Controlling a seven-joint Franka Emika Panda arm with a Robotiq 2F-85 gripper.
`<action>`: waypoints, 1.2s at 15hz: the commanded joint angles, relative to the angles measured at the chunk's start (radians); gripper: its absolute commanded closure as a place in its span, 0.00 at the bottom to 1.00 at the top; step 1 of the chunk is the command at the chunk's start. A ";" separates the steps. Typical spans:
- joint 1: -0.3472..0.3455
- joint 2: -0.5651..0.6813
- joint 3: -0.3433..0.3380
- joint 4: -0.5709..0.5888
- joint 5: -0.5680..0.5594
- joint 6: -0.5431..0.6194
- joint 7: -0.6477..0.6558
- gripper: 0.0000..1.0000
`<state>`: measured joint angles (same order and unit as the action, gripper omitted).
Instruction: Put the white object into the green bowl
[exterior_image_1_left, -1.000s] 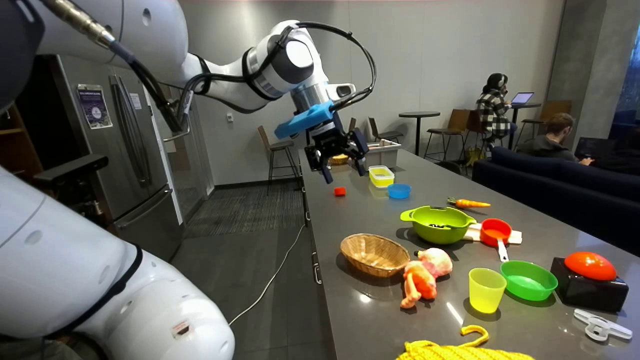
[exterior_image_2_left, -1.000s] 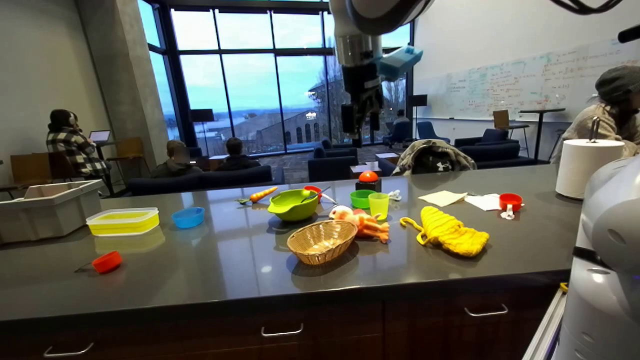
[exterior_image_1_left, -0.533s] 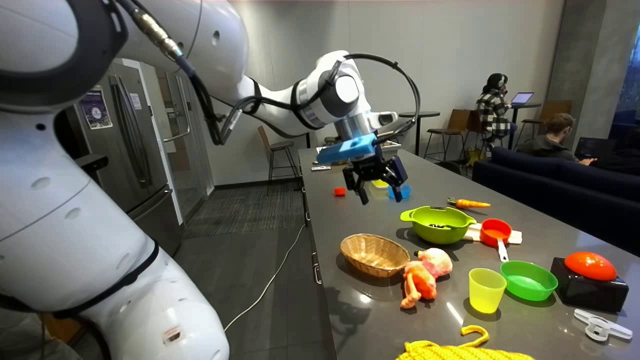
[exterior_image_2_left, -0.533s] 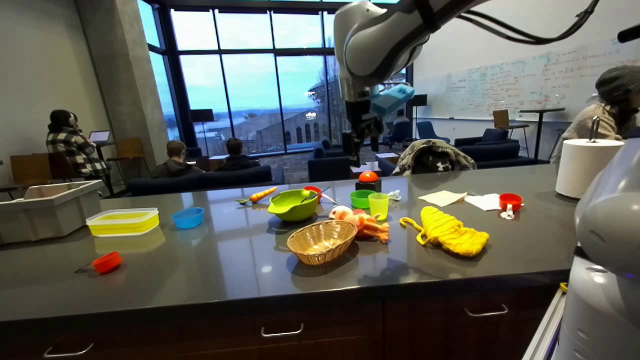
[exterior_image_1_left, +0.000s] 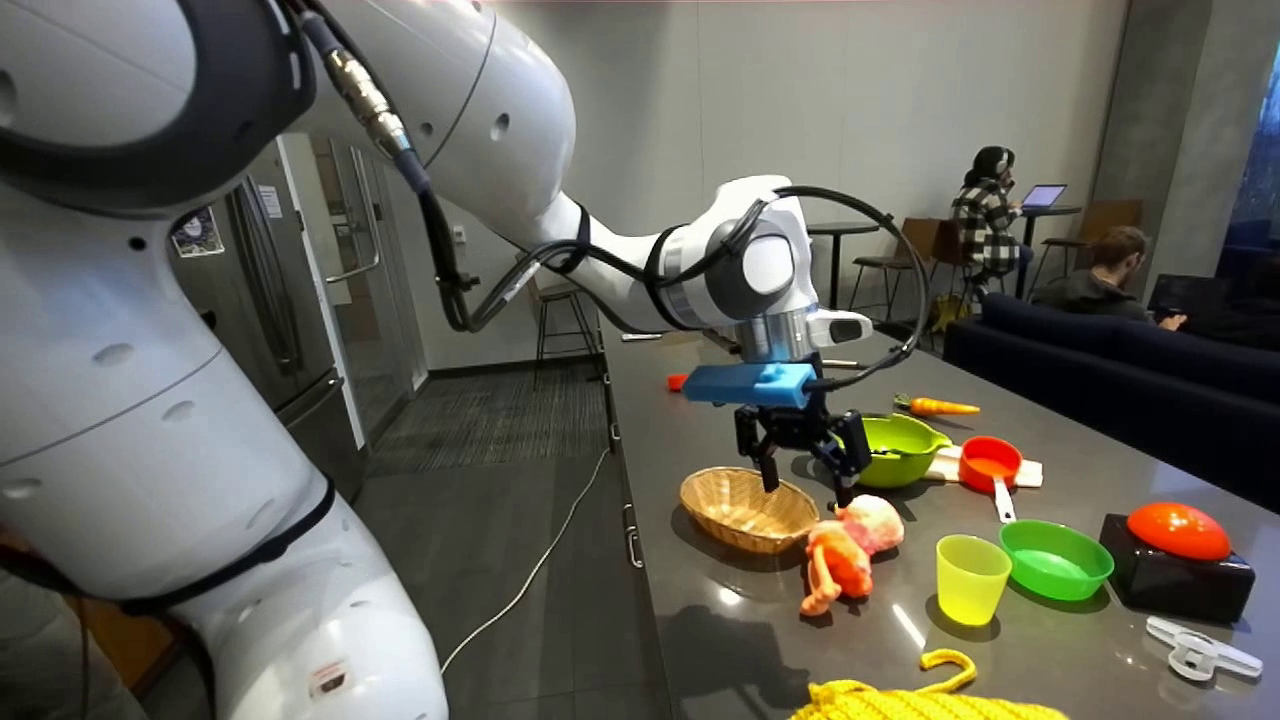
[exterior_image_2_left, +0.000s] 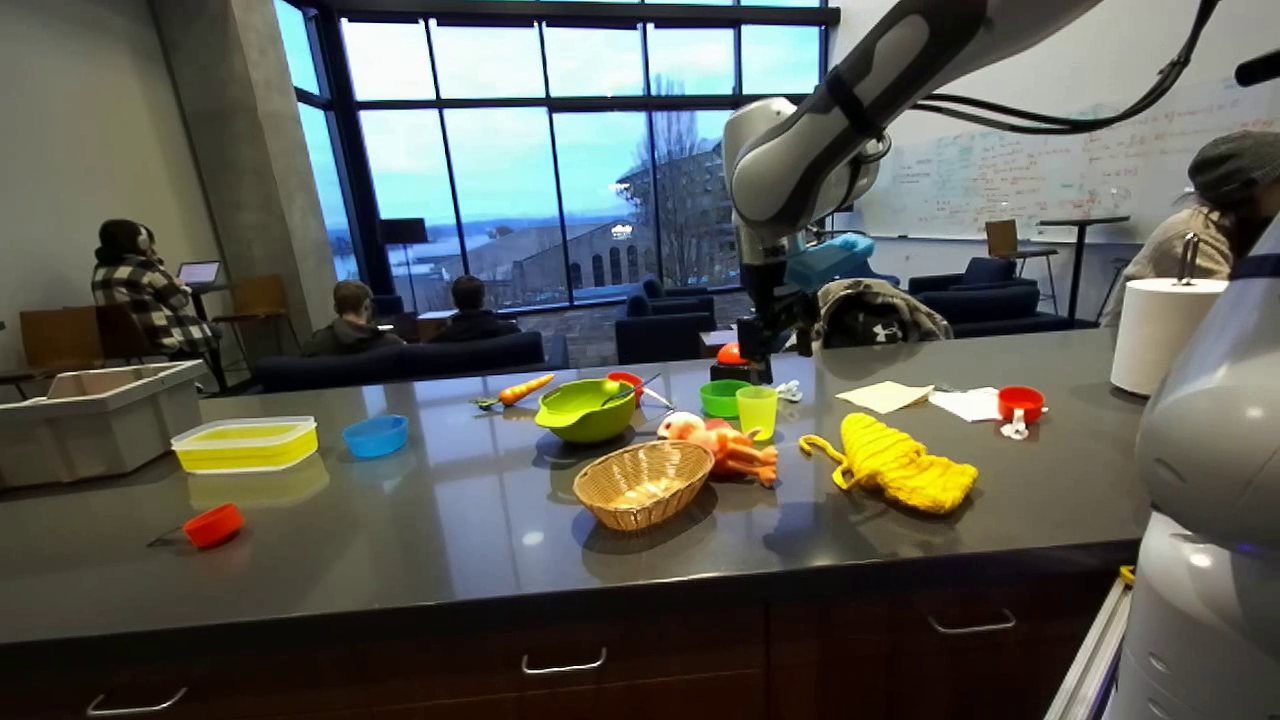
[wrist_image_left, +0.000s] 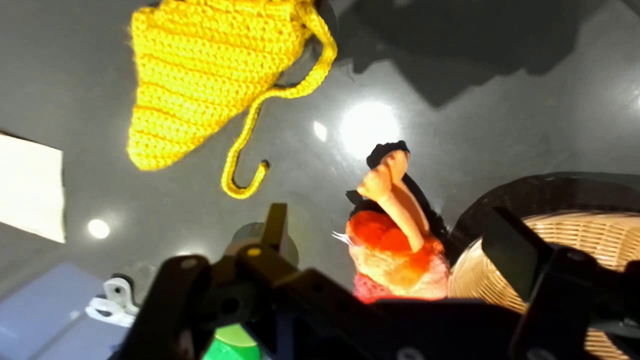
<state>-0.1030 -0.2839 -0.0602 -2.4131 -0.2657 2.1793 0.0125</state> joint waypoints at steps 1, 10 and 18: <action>-0.001 0.000 -0.007 -0.004 0.010 0.005 -0.019 0.00; 0.028 0.030 0.055 0.068 -0.020 -0.006 0.056 0.00; -0.014 0.206 0.050 0.288 -0.153 -0.006 0.232 0.00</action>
<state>-0.0942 -0.1583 0.0176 -2.2093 -0.3720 2.1831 0.2110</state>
